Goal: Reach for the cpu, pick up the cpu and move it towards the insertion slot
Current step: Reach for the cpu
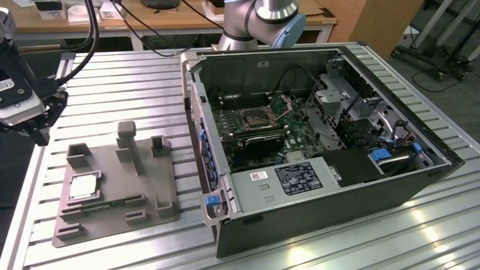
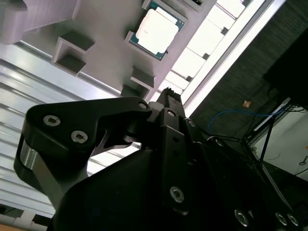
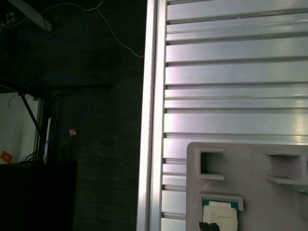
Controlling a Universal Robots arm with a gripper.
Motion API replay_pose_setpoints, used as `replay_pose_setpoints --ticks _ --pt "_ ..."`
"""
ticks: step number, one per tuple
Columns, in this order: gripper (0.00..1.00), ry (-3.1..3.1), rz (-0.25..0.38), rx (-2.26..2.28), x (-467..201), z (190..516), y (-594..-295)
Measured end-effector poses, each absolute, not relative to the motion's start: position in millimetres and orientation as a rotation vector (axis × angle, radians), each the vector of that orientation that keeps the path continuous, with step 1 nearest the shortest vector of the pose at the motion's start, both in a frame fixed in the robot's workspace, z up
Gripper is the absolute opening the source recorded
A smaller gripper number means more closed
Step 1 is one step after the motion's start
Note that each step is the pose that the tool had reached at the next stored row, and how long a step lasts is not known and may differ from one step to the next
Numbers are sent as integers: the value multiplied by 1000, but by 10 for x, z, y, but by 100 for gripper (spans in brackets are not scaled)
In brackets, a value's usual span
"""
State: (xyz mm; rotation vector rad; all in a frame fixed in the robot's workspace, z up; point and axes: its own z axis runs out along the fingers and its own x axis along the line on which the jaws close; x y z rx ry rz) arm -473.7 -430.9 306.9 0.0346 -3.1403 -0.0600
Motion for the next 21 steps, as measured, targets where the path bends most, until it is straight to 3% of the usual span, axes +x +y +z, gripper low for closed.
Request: replay_pose_setpoints --ticks 21 --pt "11 -3141 -57 19 -4621 2891 -4418"
